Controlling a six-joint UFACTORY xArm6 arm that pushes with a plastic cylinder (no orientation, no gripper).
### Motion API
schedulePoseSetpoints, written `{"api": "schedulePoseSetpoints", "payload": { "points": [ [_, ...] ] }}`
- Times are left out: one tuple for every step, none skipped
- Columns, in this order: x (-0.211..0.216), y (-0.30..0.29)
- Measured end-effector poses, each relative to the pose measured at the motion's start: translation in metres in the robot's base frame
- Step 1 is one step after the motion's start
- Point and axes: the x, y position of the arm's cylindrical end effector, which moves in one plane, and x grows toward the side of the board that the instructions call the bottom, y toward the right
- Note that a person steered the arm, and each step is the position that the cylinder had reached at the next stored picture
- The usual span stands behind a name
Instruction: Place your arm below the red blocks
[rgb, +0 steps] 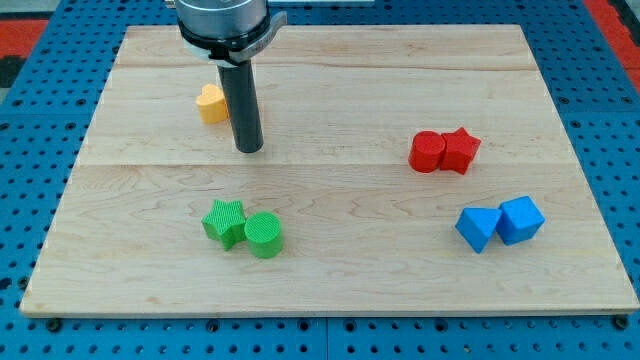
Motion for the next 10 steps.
{"api": "schedulePoseSetpoints", "payload": {
  "points": [
    [0.000,0.000],
    [0.000,-0.003],
    [0.002,-0.015],
    [0.002,-0.018],
    [0.000,0.074],
    [-0.035,0.158],
    [-0.066,0.193],
    [-0.025,0.150],
    [0.018,0.134],
    [0.064,0.144]
  ]
}}
